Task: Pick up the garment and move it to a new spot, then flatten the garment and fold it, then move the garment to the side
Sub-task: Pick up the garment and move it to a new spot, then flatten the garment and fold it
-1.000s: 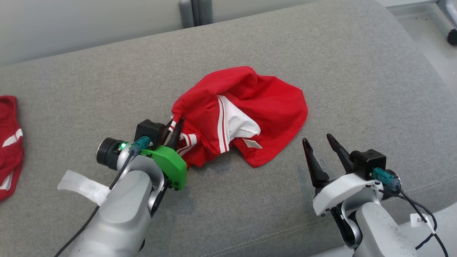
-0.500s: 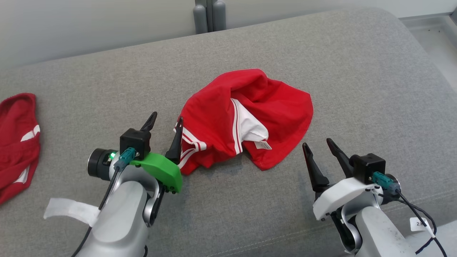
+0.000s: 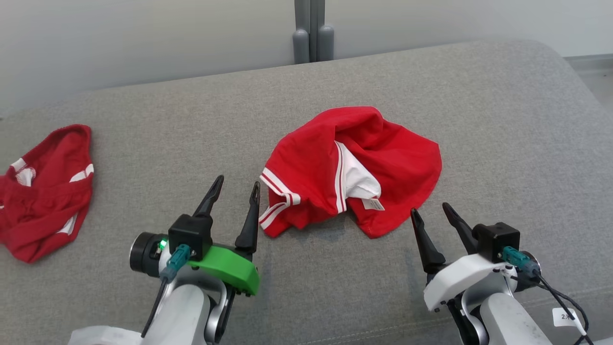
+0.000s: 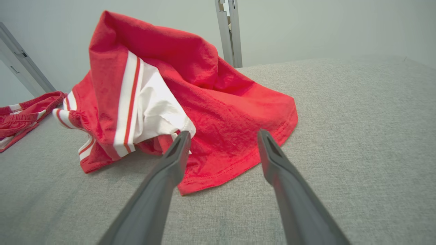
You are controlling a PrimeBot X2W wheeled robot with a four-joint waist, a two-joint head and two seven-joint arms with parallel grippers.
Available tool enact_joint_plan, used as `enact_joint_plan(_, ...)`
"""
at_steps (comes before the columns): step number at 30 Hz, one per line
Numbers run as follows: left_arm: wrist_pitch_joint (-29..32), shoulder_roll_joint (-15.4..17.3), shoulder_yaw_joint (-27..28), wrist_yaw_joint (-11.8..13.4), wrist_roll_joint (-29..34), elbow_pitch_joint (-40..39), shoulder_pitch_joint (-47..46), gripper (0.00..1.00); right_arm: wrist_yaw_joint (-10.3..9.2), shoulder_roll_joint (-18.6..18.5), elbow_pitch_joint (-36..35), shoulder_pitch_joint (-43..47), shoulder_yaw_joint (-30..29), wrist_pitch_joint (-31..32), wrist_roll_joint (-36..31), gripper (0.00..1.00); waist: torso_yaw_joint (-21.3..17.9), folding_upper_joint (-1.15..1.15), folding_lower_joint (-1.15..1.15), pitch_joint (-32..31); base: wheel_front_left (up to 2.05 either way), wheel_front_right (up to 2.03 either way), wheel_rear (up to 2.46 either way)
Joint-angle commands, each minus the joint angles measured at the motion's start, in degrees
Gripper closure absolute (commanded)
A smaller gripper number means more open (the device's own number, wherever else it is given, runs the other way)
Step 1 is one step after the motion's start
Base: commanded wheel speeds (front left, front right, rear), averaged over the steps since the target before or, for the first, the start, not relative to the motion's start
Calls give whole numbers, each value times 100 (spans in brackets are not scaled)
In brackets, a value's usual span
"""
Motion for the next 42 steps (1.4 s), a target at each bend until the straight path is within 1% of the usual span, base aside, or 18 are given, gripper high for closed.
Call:
enact_joint_plan(1,-22,-31,12,-17,64,-62,145,0,0,-20,-18,65,14,-8,-22,0,130,0,0,-123,0,0,0)
enact_joint_plan(5,-22,-57,23,-38,97,-128,291,0,0,-20,-62,98,40,33,-30,0,169,0,0,-150,0,0,0)
enact_joint_plan(10,-22,-84,-104,-194,94,67,299,0,0,-20,-134,104,56,77,-54,0,152,0,0,-142,0,0,0)
enact_joint_plan(14,-23,-104,-269,-314,70,386,104,0,0,-20,-182,61,118,97,-45,0,17,0,0,-91,0,0,0)
enact_joint_plan(20,-24,-115,-446,-416,-43,901,-184,0,0,-19,-218,18,76,96,-67,0,-244,0,0,-5,0,0,0)
enact_joint_plan(28,-24,-114,-666,-441,-219,1573,-530,0,0,-18,-223,-55,96,56,-23,0,-461,0,0,108,0,0,0)
enact_joint_plan(33,-24,-115,-741,-436,-301,1705,-681,0,0,-19,-197,-90,84,43,-15,0,-540,0,0,161,0,0,0)
enact_joint_plan(34,-24,-115,-753,-421,-303,1700,-701,18,0,-19,-191,-95,76,36,-20,0,-551,0,0,166,0,0,0)
enact_joint_plan(35,-24,-115,-763,-429,-352,1712,-702,62,0,-19,-183,-103,74,34,-24,0,-560,0,0,169,0,0,0)
enact_joint_plan(36,-23,-114,-779,-445,-397,1755,-707,75,0,-19,-177,-108,76,30,-26,0,-568,0,0,170,0,0,0)
enact_joint_plan(37,-24,-114,-772,-443,-399,1767,-753,100,0,-19,-170,-115,80,26,-27,0,-576,0,0,173,0,0,0)
enact_joint_plan(42,-24,-114,-590,-364,-326,1590,-804,100,0,-19,-154,-84,32,2,-52,0,-549,0,0,159,0,0,0)
